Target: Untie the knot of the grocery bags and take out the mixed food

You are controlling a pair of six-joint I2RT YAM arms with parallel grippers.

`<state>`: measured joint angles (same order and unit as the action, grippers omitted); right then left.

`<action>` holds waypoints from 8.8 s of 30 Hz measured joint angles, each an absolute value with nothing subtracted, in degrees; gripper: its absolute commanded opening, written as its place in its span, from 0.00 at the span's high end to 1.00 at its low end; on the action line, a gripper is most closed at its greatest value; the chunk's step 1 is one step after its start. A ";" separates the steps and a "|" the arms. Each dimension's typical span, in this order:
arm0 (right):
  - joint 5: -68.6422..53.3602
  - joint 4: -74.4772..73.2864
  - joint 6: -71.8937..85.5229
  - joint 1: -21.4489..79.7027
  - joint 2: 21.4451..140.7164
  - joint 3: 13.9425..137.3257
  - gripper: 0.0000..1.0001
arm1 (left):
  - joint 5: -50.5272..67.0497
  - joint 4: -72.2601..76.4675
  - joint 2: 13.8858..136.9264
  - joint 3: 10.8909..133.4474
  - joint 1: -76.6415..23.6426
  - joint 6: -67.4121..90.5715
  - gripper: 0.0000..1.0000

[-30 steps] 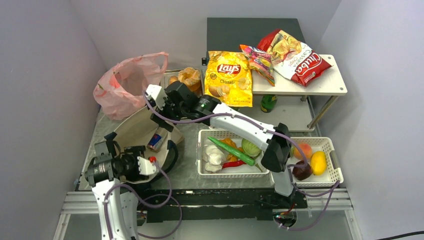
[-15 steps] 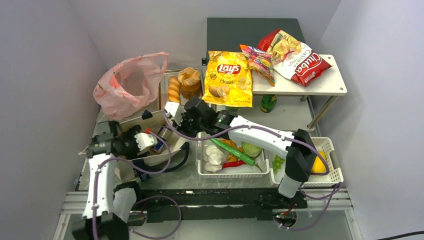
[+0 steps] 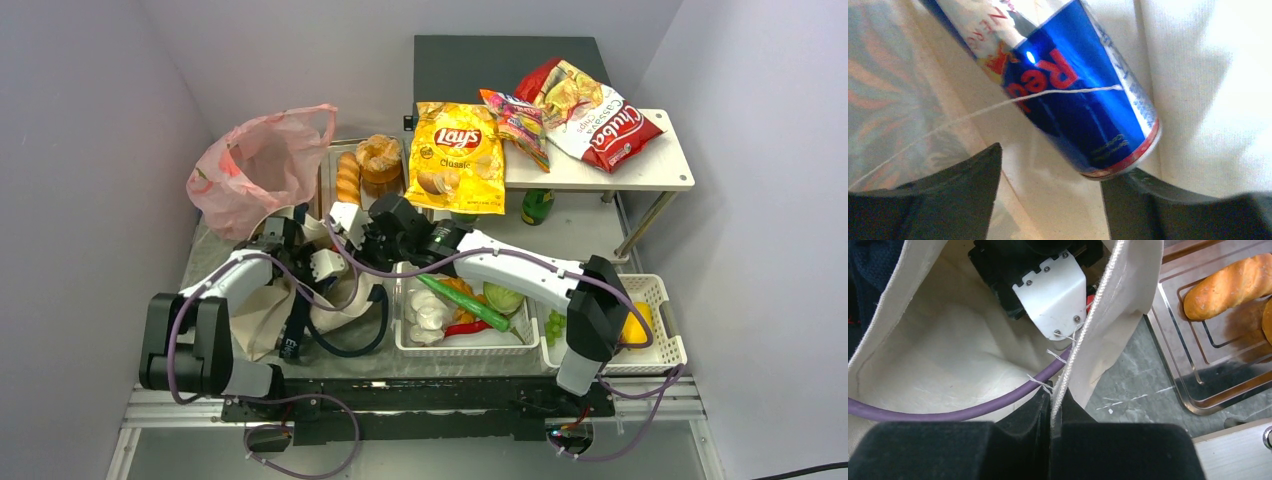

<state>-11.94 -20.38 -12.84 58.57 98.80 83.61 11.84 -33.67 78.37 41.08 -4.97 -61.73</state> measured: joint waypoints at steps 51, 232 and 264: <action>-15.73 -16.84 -9.82 54.65 99.31 84.36 1.00 | 12.58 -19.09 77.93 36.62 -8.71 -42.22 1.00; -4.38 -12.21 -7.14 52.07 55.13 58.83 1.00 | 52.58 -30.09 53.49 86.46 -18.06 -3.84 0.01; 34.81 35.31 1.67 40.14 51.42 22.52 1.00 | 48.07 -32.73 52.93 85.41 -16.56 -9.04 0.01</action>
<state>34.81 35.31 1.67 40.14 51.42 22.52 48.07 -32.73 52.93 85.41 -16.56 -9.04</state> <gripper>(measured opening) 0.561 0.992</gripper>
